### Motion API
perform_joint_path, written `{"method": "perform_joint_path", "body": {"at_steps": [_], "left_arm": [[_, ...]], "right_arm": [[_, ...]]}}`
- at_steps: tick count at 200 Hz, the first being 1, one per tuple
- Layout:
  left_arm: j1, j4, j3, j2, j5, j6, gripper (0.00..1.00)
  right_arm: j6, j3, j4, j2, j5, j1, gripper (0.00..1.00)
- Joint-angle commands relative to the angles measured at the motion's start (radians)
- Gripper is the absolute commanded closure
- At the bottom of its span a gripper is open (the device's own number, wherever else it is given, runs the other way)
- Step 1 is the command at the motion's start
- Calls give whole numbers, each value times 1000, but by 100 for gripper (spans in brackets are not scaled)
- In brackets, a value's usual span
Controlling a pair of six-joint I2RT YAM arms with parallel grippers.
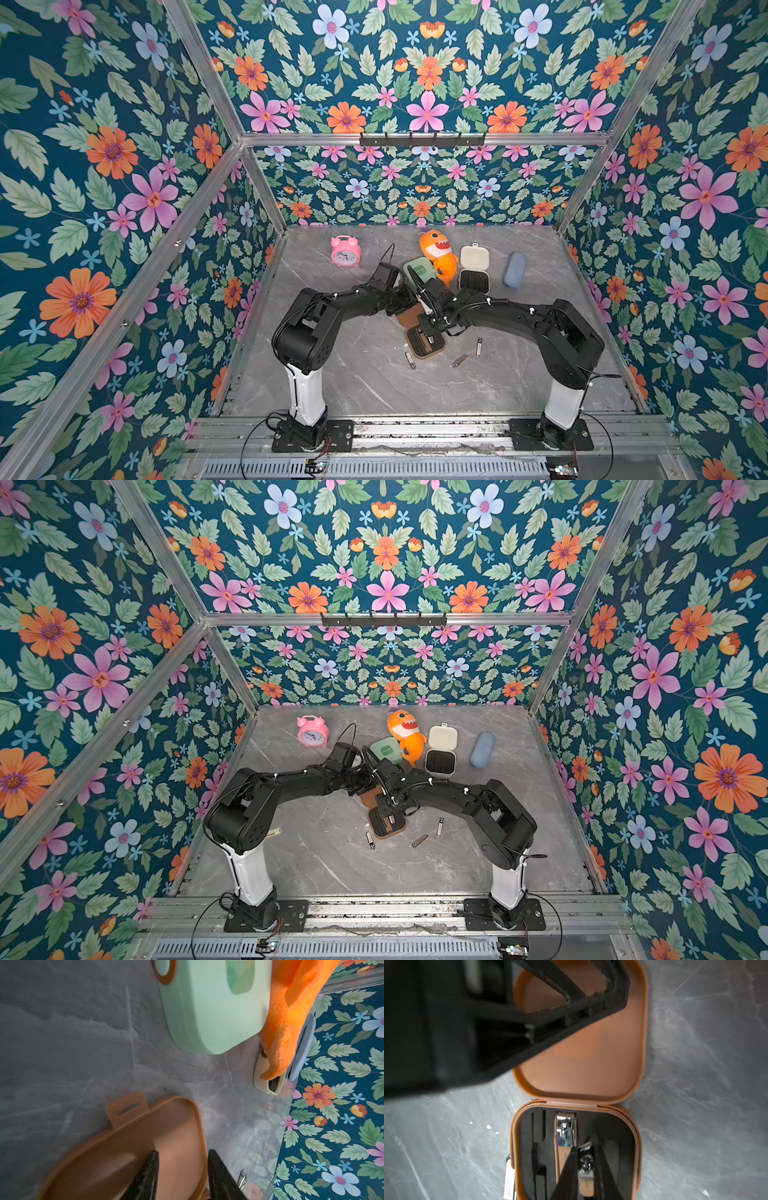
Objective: Organize nail clipper sets
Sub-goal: Place the nail clipper in the storage box.
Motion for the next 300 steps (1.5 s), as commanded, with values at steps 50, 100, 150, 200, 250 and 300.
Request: {"method": "perform_joint_path", "body": {"at_steps": [50,100,150,200,250,300], "left_arm": [[3,7,-17,25,-32,0,59],[6,9,-31,25,-38,0,60],[6,19,-43,20,-35,0,60],[6,20,-48,5,-34,1,60],[6,18,-45,4,-31,3,60],[6,17,-45,4,-29,3,60]], "right_arm": [[-21,-23,-6,-9,1,1,89],[-24,-84,0,-27,-26,4,90],[-7,-77,-4,7,-29,9,86],[19,-32,-35,16,14,5,70],[19,16,-70,3,37,-6,66],[18,13,-72,-20,7,-4,76]]}}
